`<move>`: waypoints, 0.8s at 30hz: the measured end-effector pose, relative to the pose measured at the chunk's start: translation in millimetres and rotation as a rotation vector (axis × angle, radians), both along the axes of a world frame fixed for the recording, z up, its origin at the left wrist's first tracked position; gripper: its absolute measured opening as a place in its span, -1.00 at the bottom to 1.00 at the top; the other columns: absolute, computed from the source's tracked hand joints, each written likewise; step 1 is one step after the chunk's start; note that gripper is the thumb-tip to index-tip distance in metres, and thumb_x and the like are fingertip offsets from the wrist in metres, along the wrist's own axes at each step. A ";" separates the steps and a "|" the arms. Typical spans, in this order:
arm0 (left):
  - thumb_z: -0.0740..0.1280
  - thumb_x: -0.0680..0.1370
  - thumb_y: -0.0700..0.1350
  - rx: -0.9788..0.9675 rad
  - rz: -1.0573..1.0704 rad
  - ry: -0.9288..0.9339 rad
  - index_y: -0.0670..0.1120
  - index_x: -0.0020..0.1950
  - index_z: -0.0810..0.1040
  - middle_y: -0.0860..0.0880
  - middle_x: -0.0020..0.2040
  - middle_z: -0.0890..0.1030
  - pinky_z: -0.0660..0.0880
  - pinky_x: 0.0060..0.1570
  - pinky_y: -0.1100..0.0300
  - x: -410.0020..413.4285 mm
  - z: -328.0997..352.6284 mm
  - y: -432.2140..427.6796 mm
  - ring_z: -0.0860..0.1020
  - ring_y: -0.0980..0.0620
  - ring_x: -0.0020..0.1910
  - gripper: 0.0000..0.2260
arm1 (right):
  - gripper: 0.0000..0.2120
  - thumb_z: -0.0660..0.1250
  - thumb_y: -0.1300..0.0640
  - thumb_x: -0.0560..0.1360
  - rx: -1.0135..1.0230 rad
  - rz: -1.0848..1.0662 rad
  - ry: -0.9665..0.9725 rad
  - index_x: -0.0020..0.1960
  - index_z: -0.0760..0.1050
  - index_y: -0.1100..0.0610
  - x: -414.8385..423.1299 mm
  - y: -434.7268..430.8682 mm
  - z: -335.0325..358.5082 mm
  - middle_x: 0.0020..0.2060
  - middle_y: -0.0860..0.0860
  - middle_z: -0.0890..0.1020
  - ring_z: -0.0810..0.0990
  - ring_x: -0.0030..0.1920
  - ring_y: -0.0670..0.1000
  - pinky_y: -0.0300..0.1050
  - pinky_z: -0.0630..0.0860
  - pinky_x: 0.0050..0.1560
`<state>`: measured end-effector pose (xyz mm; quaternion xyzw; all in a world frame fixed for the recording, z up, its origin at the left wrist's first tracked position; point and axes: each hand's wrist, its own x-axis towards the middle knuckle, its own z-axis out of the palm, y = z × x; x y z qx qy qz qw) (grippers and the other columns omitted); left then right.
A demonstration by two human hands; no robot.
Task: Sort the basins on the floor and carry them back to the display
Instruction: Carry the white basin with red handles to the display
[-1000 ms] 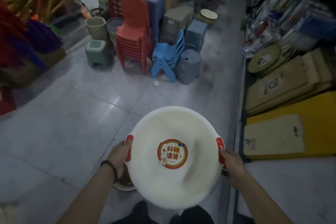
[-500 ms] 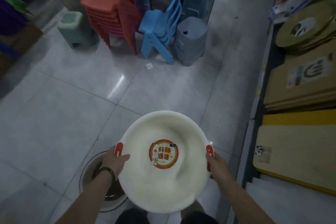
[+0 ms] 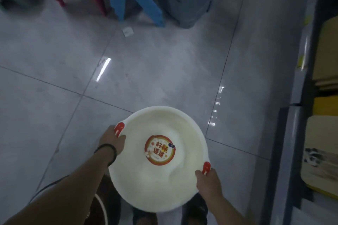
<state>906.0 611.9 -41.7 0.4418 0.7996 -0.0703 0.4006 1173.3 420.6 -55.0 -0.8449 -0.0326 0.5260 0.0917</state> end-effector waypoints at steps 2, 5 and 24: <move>0.40 0.56 -0.07 0.003 -0.078 0.039 -0.12 0.38 0.42 -0.24 0.28 0.50 0.53 0.23 -0.17 0.9 -38.1 8.3 0.54 -0.30 0.19 -0.58 | -0.75 0.33 0.01 0.58 -0.033 -0.003 -0.031 0.18 0.47 0.12 -9.6 -4.1 -29.8 -0.04 0.05 0.62 0.62 -0.05 0.06 -0.02 0.60 -0.04; 0.36 0.59 0.02 -0.030 -0.165 0.185 -0.08 0.45 0.36 -0.27 0.36 0.36 0.47 0.29 -0.20 2.1 -77.4 16.0 0.46 -0.36 0.27 -0.53 | -0.85 0.34 0.03 0.61 -0.005 0.001 0.015 0.03 0.54 0.12 -22.5 -11.0 -59.2 -0.11 0.06 0.65 0.63 -0.11 0.05 -0.06 0.60 -0.09; 0.28 0.36 0.52 -0.105 0.176 -0.513 0.16 0.12 0.64 0.02 0.16 0.70 0.51 0.27 -0.23 -35.6 -141.0 10.6 0.65 -0.09 0.16 -0.43 | -0.47 0.37 -0.18 0.53 0.341 -0.869 0.471 0.42 0.57 0.04 -17.7 -38.1 -128.8 0.29 0.14 0.68 0.60 0.34 0.28 0.38 0.43 0.43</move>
